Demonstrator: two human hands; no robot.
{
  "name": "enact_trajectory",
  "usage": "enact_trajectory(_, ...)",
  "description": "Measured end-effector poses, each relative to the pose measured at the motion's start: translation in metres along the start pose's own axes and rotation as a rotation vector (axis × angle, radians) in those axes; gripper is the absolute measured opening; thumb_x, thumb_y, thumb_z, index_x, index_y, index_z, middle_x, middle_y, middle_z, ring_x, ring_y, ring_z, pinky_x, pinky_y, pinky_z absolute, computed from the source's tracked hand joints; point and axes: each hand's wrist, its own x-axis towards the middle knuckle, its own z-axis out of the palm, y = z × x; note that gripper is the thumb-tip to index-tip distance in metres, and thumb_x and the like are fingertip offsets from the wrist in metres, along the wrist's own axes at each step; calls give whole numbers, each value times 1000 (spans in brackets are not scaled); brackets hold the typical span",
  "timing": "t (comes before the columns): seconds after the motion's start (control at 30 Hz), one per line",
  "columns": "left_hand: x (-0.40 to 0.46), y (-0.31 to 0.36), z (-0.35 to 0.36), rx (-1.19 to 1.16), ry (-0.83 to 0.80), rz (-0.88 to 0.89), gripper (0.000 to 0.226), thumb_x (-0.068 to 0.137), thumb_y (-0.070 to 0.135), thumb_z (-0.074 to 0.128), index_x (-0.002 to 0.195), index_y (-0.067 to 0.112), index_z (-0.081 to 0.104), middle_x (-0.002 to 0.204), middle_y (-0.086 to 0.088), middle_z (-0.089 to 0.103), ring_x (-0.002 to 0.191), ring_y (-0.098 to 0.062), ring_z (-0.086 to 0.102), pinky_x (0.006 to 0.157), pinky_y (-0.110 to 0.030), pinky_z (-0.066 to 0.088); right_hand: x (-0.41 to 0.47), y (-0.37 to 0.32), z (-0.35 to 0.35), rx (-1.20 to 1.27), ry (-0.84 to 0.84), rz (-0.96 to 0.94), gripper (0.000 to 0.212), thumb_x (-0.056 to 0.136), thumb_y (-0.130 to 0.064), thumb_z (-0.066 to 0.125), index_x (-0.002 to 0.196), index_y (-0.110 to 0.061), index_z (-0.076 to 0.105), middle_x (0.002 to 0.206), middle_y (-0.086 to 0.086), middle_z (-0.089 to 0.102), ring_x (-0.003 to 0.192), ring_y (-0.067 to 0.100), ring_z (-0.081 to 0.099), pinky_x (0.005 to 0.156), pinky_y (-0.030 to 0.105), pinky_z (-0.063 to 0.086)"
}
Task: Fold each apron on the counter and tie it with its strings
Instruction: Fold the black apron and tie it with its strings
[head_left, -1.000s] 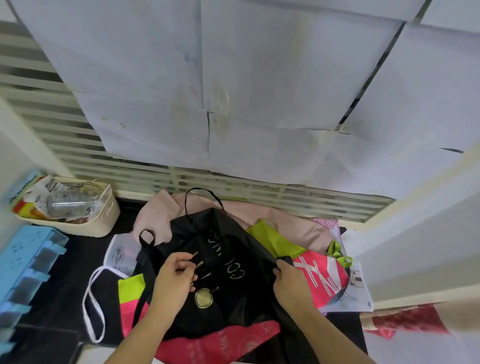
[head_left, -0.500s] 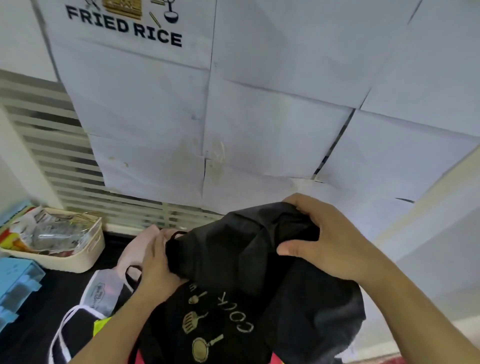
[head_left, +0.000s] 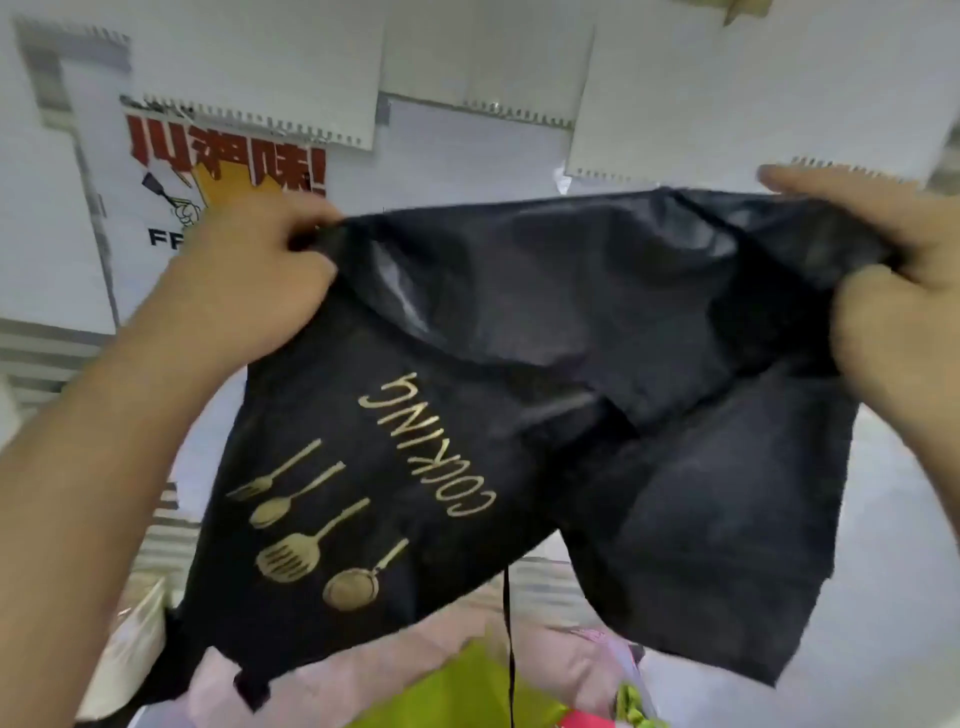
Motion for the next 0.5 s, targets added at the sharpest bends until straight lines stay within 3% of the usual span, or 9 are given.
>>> enact_trajectory(0.03, -7, 12, -5, -57, 165, 112, 36, 85, 12, 53, 108, 32, 72, 100, 10, 74, 101, -19, 66, 91, -41, 53, -17, -2, 5, 6, 38, -106, 61, 78, 0, 46, 123, -28, 76, 124, -16, 69, 123, 0, 59, 112, 31, 45)
enact_trajectory(0.07, -21, 22, -4, -61, 209, 214, 41, 84, 13, 52, 115, 31, 69, 106, 8, 73, 104, -19, 66, 92, -39, 53, -41, 7, 15, -36, -47, -190, 53, 77, 3, 51, 110, -28, 78, 115, -14, 71, 115, 0, 62, 104, 31, 48)
enact_trajectory(0.1, -37, 22, 3, -9, 59, 240, 39, 84, 14, 51, 115, 31, 66, 105, 7, 72, 102, -20, 66, 89, -38, 53, -68, 22, 29, -104, -262, -188, 44, 75, 3, 55, 92, -33, 74, 100, -15, 70, 104, 2, 65, 93, 27, 50)
enact_trajectory(0.17, -70, -3, 36, 335, -620, 95, 18, 88, 12, 50, 90, 26, 61, 84, 6, 64, 81, -18, 64, 77, -37, 54, -128, 59, 64, -314, -916, 94, 26, 71, -9, 53, 73, -35, 57, 75, -10, 60, 84, 16, 64, 71, 26, 47)
enact_trajectory(0.2, -87, -19, 53, 492, -899, 7, 18, 89, 10, 49, 76, 22, 53, 75, 5, 56, 70, -15, 57, 74, -39, 55, -152, 82, 73, -369, -1067, 246, 23, 71, -12, 50, 71, -35, 54, 70, -6, 55, 78, 19, 60, 64, 27, 44)
enact_trajectory(0.23, -99, -38, 63, 591, -1008, -28, 23, 89, 9, 49, 70, 22, 48, 73, 4, 52, 66, -14, 53, 76, -42, 56, -166, 100, 78, -384, -1073, 355, 25, 73, -10, 50, 66, -34, 54, 66, -4, 53, 72, 19, 57, 59, 26, 39)
enact_trajectory(0.33, -105, -57, 66, 412, -913, -123, 20, 92, 15, 53, 84, 28, 65, 90, 7, 67, 86, -12, 64, 86, -41, 55, -174, 113, 78, -299, -840, 482, 36, 81, 0, 53, 65, -30, 62, 67, -8, 63, 71, 18, 62, 60, 25, 42)
enact_trajectory(0.4, -101, -52, 66, 209, -813, -205, 18, 96, 23, 59, 85, 32, 71, 85, 12, 73, 82, -8, 68, 82, -38, 57, -168, 102, 79, -68, -743, 490, 43, 88, 2, 58, 87, -38, 73, 87, -16, 75, 84, 10, 69, 75, 25, 52)
enact_trajectory(0.5, -92, -37, 64, 52, -754, -275, 11, 97, 38, 63, 94, 39, 73, 88, 15, 75, 80, -6, 69, 76, -34, 55, -160, 87, 83, 394, -613, 629, 34, 98, -9, 69, 120, -35, 72, 112, -12, 76, 106, 8, 71, 95, 30, 51)
